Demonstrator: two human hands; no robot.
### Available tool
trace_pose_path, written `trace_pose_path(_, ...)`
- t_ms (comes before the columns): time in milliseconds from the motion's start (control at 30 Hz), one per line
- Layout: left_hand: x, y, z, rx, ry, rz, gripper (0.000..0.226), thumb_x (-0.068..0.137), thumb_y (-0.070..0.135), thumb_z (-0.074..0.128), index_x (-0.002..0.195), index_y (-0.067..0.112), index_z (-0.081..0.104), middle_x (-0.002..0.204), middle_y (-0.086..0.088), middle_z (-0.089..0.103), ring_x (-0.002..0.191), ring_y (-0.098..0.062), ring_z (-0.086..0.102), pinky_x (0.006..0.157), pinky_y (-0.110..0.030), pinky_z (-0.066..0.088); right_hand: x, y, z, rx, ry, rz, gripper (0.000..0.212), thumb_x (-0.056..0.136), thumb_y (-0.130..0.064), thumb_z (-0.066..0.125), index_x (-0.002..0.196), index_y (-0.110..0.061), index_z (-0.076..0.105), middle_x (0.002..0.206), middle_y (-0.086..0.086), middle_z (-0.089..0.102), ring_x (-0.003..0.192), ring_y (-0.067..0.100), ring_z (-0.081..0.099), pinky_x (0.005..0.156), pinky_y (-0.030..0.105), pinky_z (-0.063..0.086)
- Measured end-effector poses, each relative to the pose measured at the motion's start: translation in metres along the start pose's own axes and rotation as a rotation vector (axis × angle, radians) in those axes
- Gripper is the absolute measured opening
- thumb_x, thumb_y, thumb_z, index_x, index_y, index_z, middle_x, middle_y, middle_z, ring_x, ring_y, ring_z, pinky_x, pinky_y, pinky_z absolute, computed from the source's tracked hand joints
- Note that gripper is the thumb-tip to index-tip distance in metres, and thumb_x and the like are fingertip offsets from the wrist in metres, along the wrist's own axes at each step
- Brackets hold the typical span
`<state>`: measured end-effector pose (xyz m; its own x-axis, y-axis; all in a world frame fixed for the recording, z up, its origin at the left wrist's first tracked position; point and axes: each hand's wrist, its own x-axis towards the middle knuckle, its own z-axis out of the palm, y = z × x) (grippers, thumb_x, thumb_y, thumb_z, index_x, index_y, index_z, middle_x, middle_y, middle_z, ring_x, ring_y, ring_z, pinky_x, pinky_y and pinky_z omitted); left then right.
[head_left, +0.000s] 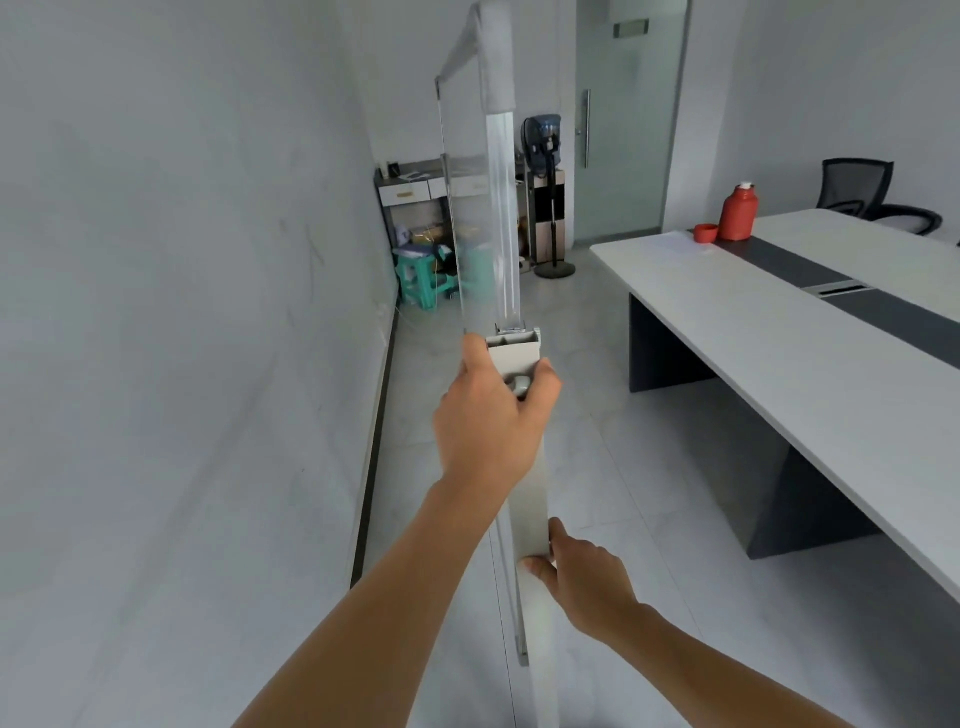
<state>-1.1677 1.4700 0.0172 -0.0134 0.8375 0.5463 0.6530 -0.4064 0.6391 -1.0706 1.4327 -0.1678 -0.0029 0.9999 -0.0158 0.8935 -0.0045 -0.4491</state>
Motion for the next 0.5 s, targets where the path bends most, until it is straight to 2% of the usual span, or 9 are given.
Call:
trace_pose_path(167,0.089,-0.037,0.047,-0.026,-0.020,0.013,0.031,0.087,0.041,0.057,0.097,0.023,0.034,0.082,0.008,0.056,0.074,-0.016,0.059,0.061,-0.033,0.054,0.109,0.013,-0.002,-0.007,0.017,-0.008,0.042,0.093,-0.057,0.037,0.111,-0.020,0.042,0.094,0.000,0.071,0.076,0.023,0.068,0.072,0.040,0.058)
trace_pose_path(267,0.143,-0.055,0.070,-0.042,-0.068,-0.022,0.030,0.087,0.041,0.057,0.097,0.022,0.036,0.074,0.017,0.050,0.074,-0.016,0.062,0.064,-0.038,0.057,0.173,0.015,-0.010,-0.037,0.020,-0.017,0.070,0.081,-0.073,0.012,0.114,-0.020,0.042,0.095,-0.001,0.071,0.076,0.022,0.069,0.072,0.039,0.058)
trace_pose_path(300,0.161,-0.062,0.079,-0.048,-0.073,-0.029,0.030,0.087,0.042,0.058,0.096,0.022,0.037,0.073,0.018,0.049,0.074,-0.016,0.062,0.065,-0.040,0.058,0.196,0.017,-0.010,-0.042,0.019,-0.026,0.072,0.079,-0.074,0.010,0.114,-0.020,0.042,0.097,-0.002,0.071,0.076,0.021,0.069,0.072,0.038,0.059)
trace_pose_path(400,0.216,-0.086,0.107,-0.079,-0.074,-0.041,0.032,0.084,0.045,0.057,0.097,0.020,0.040,0.077,0.010,0.060,0.074,-0.017,0.064,0.065,-0.044,0.058,0.259,0.020,-0.017,-0.043,0.010,-0.004,0.051,0.090,-0.062,0.030,0.116,-0.020,0.042,0.097,-0.003,0.071,0.076,0.020,0.069,0.072,0.037,0.059)
trace_pose_path(500,0.266,-0.110,0.135,-0.083,-0.084,-0.026,0.035,0.083,0.049,0.056,0.096,0.020,0.041,0.082,0.002,0.066,0.073,-0.018,0.065,0.063,-0.045,0.058,0.315,0.022,-0.020,-0.044,0.013,0.020,0.040,0.093,-0.055,0.040,0.114,-0.020,0.042,0.083,-0.008,0.066,0.071,0.018,0.067,0.069,0.035,0.059)
